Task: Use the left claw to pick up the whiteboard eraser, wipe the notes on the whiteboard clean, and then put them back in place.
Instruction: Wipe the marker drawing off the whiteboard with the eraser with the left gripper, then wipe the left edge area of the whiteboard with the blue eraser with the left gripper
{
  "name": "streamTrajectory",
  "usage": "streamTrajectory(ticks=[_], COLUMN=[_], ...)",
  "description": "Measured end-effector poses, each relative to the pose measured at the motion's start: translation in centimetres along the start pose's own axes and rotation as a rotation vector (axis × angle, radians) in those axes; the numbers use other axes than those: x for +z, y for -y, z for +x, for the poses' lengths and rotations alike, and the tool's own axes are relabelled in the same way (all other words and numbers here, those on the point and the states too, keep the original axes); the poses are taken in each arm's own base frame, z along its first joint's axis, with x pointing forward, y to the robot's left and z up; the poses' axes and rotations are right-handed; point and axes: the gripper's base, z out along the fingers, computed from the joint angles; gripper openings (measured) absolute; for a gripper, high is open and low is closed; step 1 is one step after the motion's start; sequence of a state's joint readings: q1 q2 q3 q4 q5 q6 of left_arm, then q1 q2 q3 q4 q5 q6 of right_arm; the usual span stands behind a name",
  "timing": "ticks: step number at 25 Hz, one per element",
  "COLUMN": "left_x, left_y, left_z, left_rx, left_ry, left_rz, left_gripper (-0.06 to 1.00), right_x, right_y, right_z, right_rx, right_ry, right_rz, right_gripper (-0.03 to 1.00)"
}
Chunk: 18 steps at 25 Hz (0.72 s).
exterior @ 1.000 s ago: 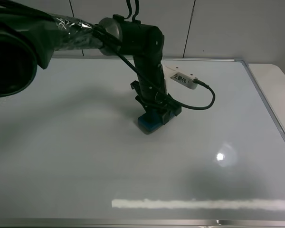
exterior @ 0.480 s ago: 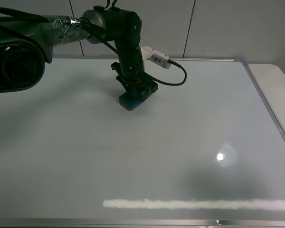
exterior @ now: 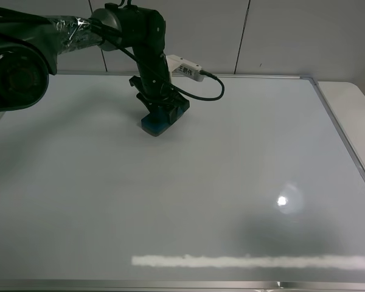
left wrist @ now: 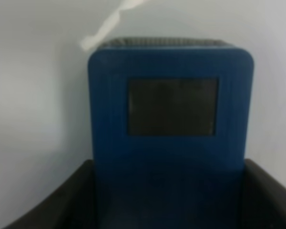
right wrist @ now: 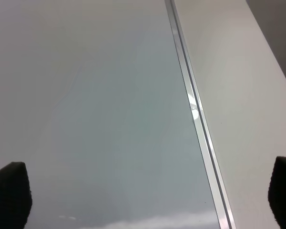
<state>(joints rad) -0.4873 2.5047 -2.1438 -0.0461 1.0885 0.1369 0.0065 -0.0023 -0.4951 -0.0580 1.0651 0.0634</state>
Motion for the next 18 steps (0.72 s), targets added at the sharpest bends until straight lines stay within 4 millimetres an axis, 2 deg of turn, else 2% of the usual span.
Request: streamTrajectory(ticks=[9, 18], left_x=[-1.4, -6.7], left_y=[0.6, 0.4], left_z=[0.6, 0.5], left_rx=[0.016, -0.005], left_ry=[-0.036, 0.008], left_rz=[-0.023, -0.060], left_gripper=[0.56, 0.56], right_x=[0.0, 0.0], right_y=[0.0, 0.0], right_z=[0.0, 0.0], right_rx=[0.000, 0.000], right_ry=[0.000, 0.000], right_rz=[0.000, 0.000], right_gripper=[0.99, 0.99])
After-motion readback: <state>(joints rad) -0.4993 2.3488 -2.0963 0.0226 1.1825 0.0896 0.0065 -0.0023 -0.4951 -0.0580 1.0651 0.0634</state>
